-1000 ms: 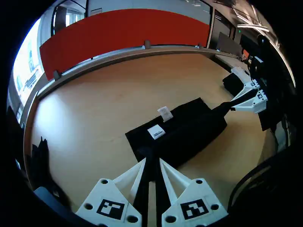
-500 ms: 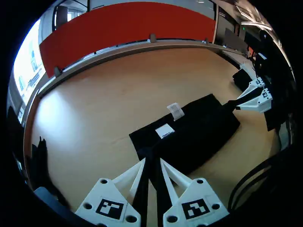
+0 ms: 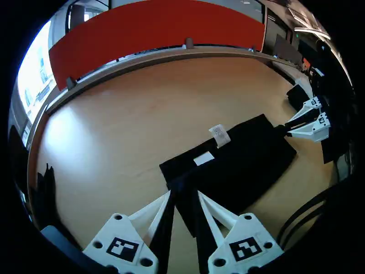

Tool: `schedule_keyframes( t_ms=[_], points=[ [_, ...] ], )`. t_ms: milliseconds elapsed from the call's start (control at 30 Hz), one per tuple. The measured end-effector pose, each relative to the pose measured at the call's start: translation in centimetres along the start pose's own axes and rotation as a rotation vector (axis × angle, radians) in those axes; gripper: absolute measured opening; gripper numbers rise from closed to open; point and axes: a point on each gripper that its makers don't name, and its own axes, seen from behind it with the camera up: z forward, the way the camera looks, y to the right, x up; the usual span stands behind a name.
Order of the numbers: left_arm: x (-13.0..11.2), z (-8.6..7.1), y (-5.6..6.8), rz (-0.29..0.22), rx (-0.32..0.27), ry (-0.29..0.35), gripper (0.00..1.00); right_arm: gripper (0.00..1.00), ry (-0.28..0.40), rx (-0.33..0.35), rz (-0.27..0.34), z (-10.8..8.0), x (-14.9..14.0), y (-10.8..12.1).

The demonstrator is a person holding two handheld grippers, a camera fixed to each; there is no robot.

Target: Fold towel

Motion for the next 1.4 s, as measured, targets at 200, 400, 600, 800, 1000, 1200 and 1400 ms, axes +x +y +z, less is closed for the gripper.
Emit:
schedule_keyframes(
  t_ms=[200, 400, 600, 800, 1000, 1200, 1400],
  points=[
    [-0.1, 0.5, -0.9, 0.011, 0.029, -0.009, 0.40, 0.49, -0.004, -0.033, 0.005, 0.5, -0.1, 0.9],
    [-0.1, 0.7, -1.3, 0.025, 0.041, -0.014, 0.55, 0.64, -0.012, -0.049, 0.004, 0.8, -0.2, 1.6],
    [0.1, 0.9, -2.0, 0.023, 0.058, -0.014, 0.70, 0.67, -0.014, -0.073, -0.002, 1.0, 0.0, 2.5],
    [0.7, 1.1, -2.8, 0.029, 0.074, -0.012, 0.77, 0.68, -0.004, -0.085, -0.005, 1.0, 0.8, 3.1],
    [1.2, 1.1, -3.7, 0.032, 0.101, -0.008, 0.92, 0.69, 0.007, -0.092, -0.006, 1.1, 1.6, 3.6],
    [1.6, 1.0, -4.2, 0.021, 0.112, 0.001, 0.94, 0.84, 0.023, -0.103, -0.007, 1.1, 2.4, 4.0],
    [2.0, 0.9, -4.8, 0.013, 0.125, 0.007, 0.95, 0.93, 0.034, -0.112, -0.008, 1.1, 2.9, 4.4]
  ],
)
